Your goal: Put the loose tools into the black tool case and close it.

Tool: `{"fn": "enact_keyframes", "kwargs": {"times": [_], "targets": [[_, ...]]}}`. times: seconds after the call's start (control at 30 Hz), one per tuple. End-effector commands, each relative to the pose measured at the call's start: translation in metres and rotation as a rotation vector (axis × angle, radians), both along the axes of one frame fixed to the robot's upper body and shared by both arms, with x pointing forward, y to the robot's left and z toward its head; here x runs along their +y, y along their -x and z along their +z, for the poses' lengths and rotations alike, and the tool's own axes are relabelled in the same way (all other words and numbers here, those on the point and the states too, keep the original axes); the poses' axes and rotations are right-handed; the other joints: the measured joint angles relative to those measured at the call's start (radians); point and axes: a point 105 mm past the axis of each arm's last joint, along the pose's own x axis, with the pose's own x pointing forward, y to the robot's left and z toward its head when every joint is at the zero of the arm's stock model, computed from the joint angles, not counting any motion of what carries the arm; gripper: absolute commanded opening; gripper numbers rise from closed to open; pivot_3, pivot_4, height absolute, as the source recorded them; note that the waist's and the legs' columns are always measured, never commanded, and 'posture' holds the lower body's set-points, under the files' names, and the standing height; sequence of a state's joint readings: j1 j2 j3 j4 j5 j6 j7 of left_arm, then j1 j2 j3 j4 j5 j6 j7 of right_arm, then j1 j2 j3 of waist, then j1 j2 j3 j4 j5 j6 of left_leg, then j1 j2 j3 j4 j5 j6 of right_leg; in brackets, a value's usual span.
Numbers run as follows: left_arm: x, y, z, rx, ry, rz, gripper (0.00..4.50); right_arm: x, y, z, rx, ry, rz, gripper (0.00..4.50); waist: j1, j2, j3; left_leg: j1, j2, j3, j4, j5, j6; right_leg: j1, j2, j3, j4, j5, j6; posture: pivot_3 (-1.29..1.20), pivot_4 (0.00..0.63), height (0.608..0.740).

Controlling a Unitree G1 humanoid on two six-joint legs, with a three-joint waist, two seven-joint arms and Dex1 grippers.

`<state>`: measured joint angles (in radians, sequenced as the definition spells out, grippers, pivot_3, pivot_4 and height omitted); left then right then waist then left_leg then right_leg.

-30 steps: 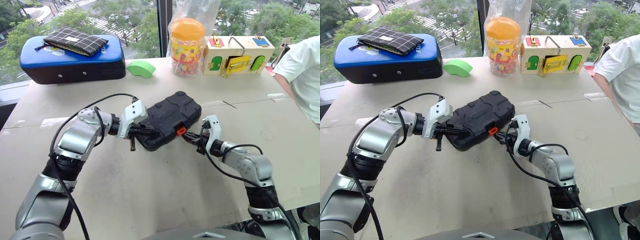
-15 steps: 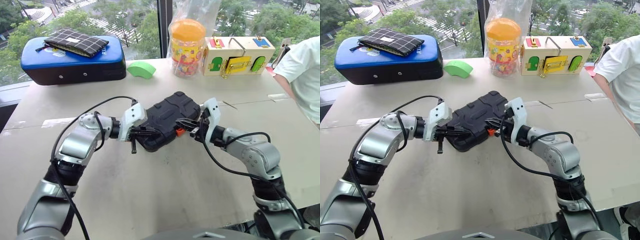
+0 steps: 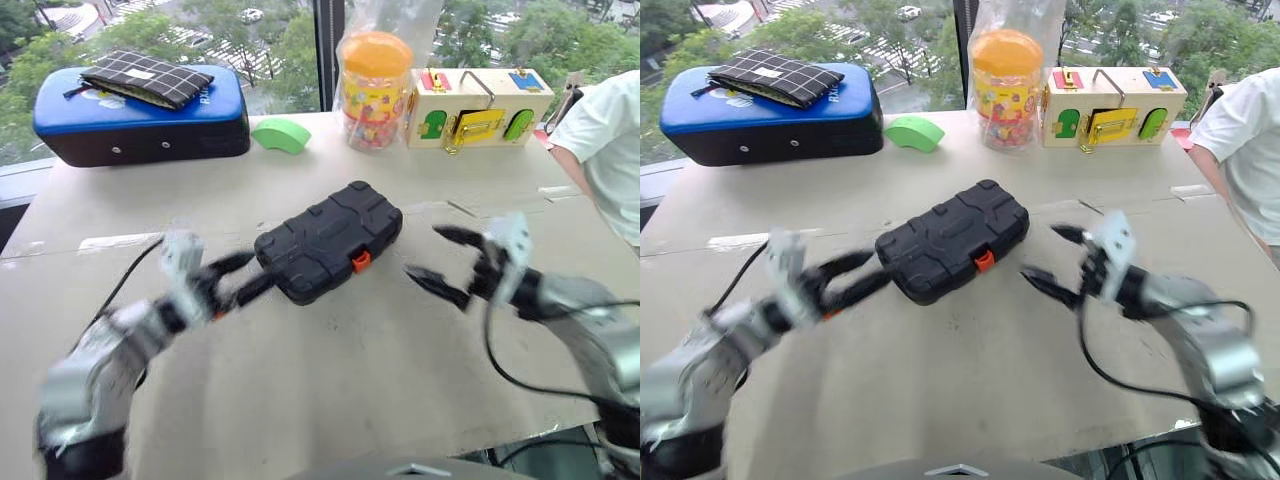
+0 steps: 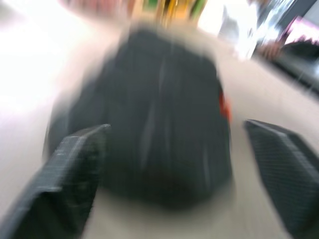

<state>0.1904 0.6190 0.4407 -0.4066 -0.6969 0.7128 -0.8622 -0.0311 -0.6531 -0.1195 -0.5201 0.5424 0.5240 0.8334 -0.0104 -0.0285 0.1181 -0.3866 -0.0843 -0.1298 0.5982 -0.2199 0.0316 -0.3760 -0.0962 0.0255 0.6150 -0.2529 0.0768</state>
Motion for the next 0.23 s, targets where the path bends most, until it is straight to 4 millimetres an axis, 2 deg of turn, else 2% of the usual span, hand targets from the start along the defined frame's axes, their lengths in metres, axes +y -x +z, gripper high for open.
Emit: {"fn": "enact_keyframes", "kwargs": {"times": [0.03, 0.13, 0.23], "targets": [[0.011, 0.028, 0.001, -0.021, -0.106, -0.05, 4.45, -0.021, 0.023, 0.015, -0.08, 0.051, 0.037, 4.5, 0.007, 0.001, 0.001, 0.0, 0.0, 0.0, 0.0, 0.0, 0.0, 0.001, 0.0, 0.0, -0.002, -0.001, -0.001, 0.0, 0.15, 0.74], [0.019, 0.049, -0.014, 0.03, -0.163, -0.075, 4.45, -0.04, 0.034, 0.009, -0.066, 0.106, 0.01, 4.5, 0.026, 0.002, 0.002, -0.001, 0.003, 0.001, 0.003, -0.003, -0.005, 0.004, 0.0, 0.0, -0.005, -0.003, -0.003, 0.0, 0.15, 0.74], [0.025, 0.058, -0.022, 0.048, -0.163, -0.068, 4.45, -0.052, 0.039, 0.002, -0.044, 0.137, -0.021, 4.5, 0.029, 0.002, 0.003, 0.001, 0.003, 0.004, 0.003, -0.003, -0.005, 0.008, -0.008, -0.002, -0.007, -0.005, 0.001, 0.0, 0.15, 0.74]]}}
